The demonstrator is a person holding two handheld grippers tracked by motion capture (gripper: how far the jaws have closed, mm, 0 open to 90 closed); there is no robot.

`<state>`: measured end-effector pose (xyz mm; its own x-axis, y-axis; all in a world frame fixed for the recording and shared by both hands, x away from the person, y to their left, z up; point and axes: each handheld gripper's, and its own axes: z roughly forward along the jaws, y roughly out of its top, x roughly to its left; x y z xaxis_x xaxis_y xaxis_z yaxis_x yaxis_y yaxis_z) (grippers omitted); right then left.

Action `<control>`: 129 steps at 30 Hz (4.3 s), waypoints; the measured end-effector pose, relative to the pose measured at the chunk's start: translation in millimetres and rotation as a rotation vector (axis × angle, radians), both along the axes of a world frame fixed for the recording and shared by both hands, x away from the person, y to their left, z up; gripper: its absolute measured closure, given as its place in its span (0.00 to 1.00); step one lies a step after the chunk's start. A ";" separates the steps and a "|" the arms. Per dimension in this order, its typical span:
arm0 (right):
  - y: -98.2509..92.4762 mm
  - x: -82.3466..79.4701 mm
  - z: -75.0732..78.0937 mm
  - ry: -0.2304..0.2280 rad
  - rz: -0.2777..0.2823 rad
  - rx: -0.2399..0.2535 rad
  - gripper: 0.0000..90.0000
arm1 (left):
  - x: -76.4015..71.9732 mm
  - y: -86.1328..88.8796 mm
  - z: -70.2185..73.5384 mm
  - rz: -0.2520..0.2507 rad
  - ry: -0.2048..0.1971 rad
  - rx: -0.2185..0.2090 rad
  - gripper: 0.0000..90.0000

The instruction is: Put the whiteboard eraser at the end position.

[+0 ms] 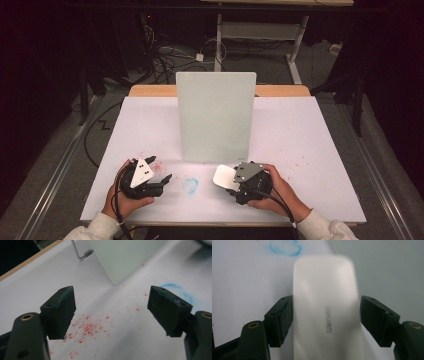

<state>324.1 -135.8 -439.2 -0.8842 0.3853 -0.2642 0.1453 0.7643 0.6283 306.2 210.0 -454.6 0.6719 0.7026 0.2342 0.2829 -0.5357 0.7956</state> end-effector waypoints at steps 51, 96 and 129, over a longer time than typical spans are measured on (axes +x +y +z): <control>-81.0 5.2 38.2 -0.342 -0.311 0.174 0.24 | -1.3 -4.2 -0.2 -0.019 -0.011 0.014 0.24; -158.7 -22.3 -15.3 -0.295 -0.468 0.261 0.19 | 2.2 -7.7 0.2 -0.003 -0.031 0.035 0.24; -152.5 -24.0 -11.0 -0.315 -0.454 0.273 0.18 | 0.2 -6.0 0.1 -0.006 -0.031 0.039 0.24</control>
<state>300.1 -288.2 -450.2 -0.5113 0.7957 -0.3247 0.1940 0.4750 0.8583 306.4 204.0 -454.4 0.6681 0.6884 0.2824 0.2549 -0.5683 0.7824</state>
